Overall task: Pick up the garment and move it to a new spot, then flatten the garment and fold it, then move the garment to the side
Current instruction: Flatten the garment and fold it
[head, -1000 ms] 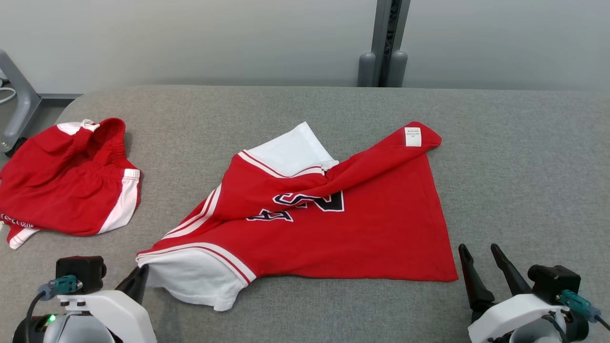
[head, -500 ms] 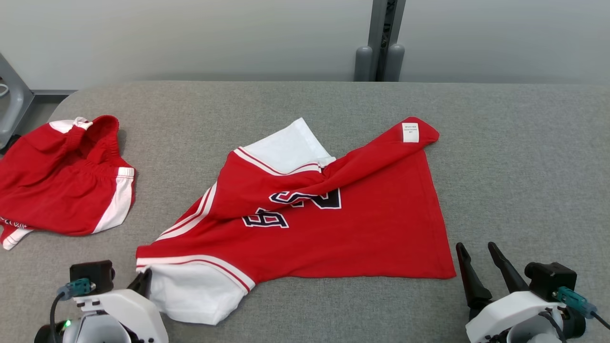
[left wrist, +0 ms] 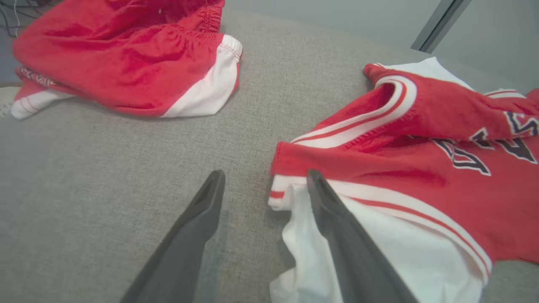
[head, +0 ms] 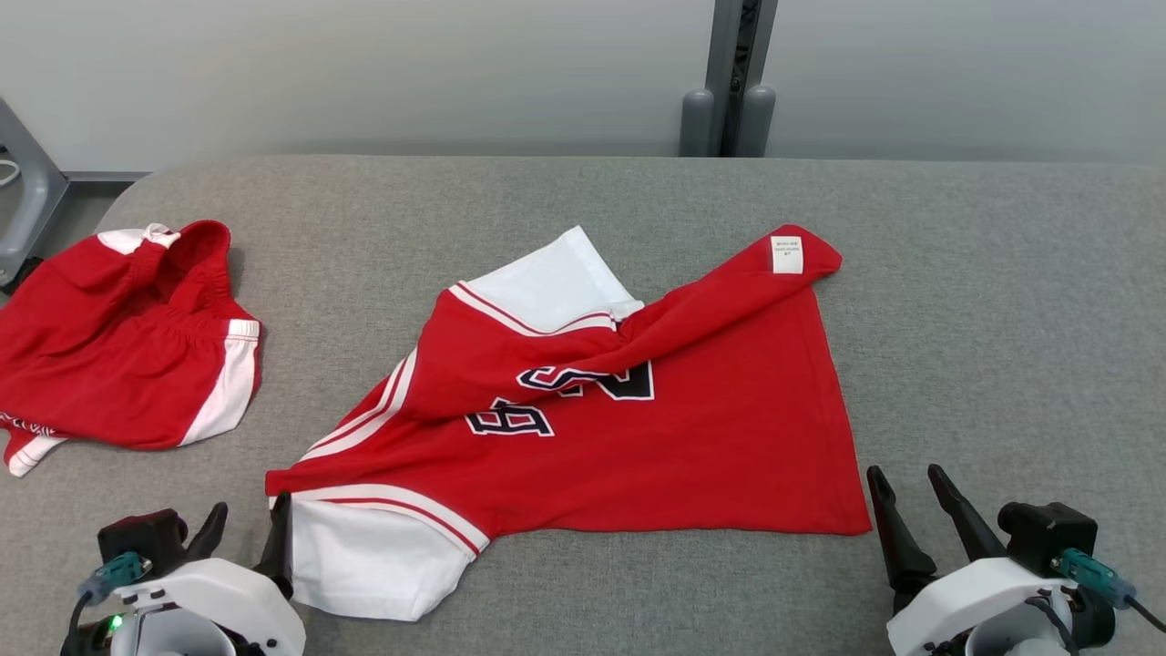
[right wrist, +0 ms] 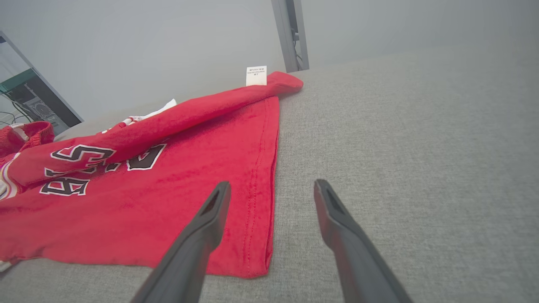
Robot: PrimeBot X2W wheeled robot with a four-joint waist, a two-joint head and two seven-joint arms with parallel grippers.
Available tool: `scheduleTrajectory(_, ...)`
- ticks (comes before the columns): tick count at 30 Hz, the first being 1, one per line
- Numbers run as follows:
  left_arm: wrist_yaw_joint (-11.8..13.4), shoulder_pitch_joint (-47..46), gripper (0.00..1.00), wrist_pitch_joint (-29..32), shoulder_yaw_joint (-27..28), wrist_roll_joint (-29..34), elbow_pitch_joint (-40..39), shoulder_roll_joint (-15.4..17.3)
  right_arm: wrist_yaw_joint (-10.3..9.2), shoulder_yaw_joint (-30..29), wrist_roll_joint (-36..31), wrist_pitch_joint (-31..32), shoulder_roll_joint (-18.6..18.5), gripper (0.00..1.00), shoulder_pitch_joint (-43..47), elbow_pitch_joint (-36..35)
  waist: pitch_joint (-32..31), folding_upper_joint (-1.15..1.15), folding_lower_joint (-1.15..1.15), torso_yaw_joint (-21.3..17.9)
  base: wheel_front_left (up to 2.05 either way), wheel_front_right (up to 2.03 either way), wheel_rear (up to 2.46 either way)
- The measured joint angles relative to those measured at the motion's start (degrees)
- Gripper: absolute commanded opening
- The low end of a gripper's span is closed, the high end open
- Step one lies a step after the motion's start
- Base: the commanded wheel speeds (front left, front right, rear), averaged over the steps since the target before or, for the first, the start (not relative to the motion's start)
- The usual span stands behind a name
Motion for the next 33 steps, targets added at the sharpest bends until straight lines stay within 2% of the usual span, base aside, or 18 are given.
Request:
scheduleTrajectory(7,-1.58,2.09,1.00,-4.15,0.30,-0.05,1.42,-0.47,0.00,-0.92,0.00,0.00,-0.31,1.00,0.10,-0.68,-0.28,0.00,0.00,0.48,0.00,0.00,0.00)
scheduleTrajectory(16,-1.98,3.87,1.00,-4.00,-2.75,0.45,4.19,-3.74,0.00,-1.07,-0.37,-0.01,-0.52,1.00,0.53,-1.65,-1.22,0.00,0.00,0.35,0.00,0.00,0.00)
scheduleTrajectory(33,-5.02,3.49,1.00,-3.72,-3.07,-1.31,6.90,-3.48,0.00,-1.63,-0.44,0.00,-0.52,1.00,1.28,-2.09,-0.62,0.00,0.00,0.15,0.00,0.00,0.00)
